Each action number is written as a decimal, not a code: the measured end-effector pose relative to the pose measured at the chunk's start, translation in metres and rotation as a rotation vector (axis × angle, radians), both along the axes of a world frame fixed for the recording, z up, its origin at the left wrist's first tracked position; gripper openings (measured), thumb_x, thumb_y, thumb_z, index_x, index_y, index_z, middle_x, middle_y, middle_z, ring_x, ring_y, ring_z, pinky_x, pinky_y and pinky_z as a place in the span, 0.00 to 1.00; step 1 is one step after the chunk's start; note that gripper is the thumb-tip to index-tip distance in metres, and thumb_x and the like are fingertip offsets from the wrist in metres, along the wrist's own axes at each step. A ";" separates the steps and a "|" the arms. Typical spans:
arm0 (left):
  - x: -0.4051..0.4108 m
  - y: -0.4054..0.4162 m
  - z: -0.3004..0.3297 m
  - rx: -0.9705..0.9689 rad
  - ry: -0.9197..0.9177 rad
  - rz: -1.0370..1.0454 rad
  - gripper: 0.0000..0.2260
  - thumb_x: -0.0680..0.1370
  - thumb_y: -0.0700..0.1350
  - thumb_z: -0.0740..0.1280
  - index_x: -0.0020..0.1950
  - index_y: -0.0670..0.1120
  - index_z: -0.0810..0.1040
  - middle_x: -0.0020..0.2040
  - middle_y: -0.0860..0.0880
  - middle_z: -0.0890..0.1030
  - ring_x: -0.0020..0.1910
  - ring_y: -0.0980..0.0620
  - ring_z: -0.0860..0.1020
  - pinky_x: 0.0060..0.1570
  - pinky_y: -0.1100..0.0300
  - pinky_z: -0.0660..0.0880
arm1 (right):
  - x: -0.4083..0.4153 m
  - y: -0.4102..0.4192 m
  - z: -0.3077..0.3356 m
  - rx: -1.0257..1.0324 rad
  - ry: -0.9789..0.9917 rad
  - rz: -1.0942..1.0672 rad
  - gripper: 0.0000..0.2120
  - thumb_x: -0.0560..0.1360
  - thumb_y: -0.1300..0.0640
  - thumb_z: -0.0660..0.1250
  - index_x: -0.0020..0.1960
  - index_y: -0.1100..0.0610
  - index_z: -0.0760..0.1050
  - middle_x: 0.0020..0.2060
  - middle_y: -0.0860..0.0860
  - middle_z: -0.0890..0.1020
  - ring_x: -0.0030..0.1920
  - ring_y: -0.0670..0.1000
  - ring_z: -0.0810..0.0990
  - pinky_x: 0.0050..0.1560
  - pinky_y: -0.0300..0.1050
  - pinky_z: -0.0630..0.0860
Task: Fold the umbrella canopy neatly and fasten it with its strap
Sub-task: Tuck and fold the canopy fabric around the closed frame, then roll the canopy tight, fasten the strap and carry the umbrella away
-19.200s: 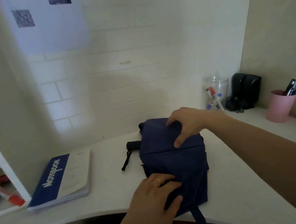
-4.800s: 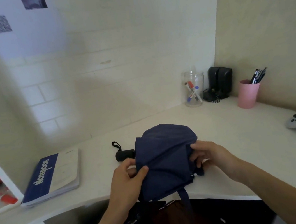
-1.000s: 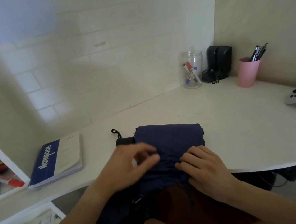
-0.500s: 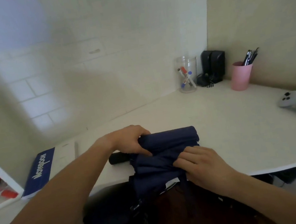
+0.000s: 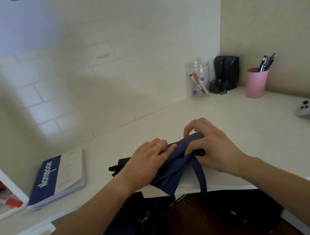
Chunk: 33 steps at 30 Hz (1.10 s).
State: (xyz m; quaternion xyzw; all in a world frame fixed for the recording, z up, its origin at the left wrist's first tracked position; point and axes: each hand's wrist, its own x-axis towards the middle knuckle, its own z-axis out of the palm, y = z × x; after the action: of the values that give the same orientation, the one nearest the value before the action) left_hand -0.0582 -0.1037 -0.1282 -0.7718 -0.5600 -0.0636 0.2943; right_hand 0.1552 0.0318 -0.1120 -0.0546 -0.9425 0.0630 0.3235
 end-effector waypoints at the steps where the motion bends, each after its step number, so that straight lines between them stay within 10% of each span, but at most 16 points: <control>1: -0.001 -0.001 -0.002 0.013 0.039 -0.004 0.26 0.75 0.43 0.69 0.73 0.42 0.72 0.51 0.45 0.79 0.45 0.46 0.76 0.40 0.52 0.77 | 0.000 0.001 -0.001 -0.044 -0.022 0.007 0.08 0.67 0.62 0.75 0.41 0.49 0.84 0.57 0.48 0.80 0.55 0.50 0.78 0.49 0.44 0.76; 5: 0.001 -0.015 0.001 -0.099 0.032 0.001 0.32 0.75 0.49 0.69 0.77 0.42 0.67 0.54 0.46 0.77 0.49 0.48 0.75 0.48 0.56 0.77 | 0.006 -0.001 -0.012 -0.113 -0.097 0.028 0.08 0.67 0.59 0.73 0.43 0.49 0.82 0.55 0.42 0.85 0.53 0.46 0.83 0.49 0.49 0.82; 10: 0.003 -0.018 0.034 -0.270 -0.651 0.084 0.22 0.79 0.53 0.66 0.73 0.52 0.75 0.50 0.55 0.77 0.47 0.62 0.74 0.54 0.66 0.72 | 0.015 -0.008 -0.024 -0.034 -0.067 0.062 0.05 0.70 0.49 0.68 0.42 0.49 0.81 0.55 0.42 0.85 0.54 0.45 0.84 0.46 0.47 0.82; 13: -0.006 -0.009 0.045 -0.463 -0.781 0.399 0.25 0.77 0.60 0.70 0.72 0.53 0.75 0.58 0.54 0.75 0.58 0.53 0.75 0.61 0.56 0.74 | 0.019 -0.007 -0.027 0.034 -0.104 0.065 0.06 0.69 0.54 0.76 0.44 0.48 0.82 0.58 0.42 0.85 0.55 0.45 0.83 0.47 0.45 0.83; 17: -0.009 -0.006 0.043 -0.708 -1.047 0.412 0.16 0.73 0.60 0.75 0.54 0.51 0.83 0.50 0.53 0.85 0.49 0.53 0.82 0.48 0.61 0.76 | 0.026 -0.010 -0.024 0.011 -0.101 0.085 0.10 0.66 0.56 0.80 0.45 0.48 0.84 0.57 0.43 0.86 0.56 0.43 0.84 0.51 0.41 0.83; 27: 0.013 -0.013 0.030 -0.534 -0.976 0.273 0.21 0.68 0.55 0.80 0.54 0.55 0.74 0.52 0.54 0.82 0.48 0.55 0.81 0.44 0.59 0.80 | 0.031 -0.005 -0.011 -0.262 -0.153 0.145 0.06 0.69 0.52 0.79 0.45 0.50 0.89 0.49 0.44 0.89 0.53 0.41 0.85 0.56 0.42 0.82; 33: 0.026 -0.009 0.024 -0.374 -0.723 0.058 0.16 0.72 0.48 0.76 0.50 0.52 0.69 0.42 0.51 0.80 0.39 0.49 0.77 0.40 0.53 0.76 | 0.024 0.006 0.020 -0.146 -0.297 0.168 0.06 0.71 0.50 0.74 0.42 0.51 0.87 0.42 0.46 0.87 0.42 0.47 0.85 0.43 0.46 0.81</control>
State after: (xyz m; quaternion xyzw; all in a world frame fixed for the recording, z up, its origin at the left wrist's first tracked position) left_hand -0.0318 -0.1123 -0.1041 -0.7238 -0.6509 -0.2195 -0.0652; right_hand 0.1788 0.0374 -0.0922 -0.0079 -0.9741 0.1492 0.1697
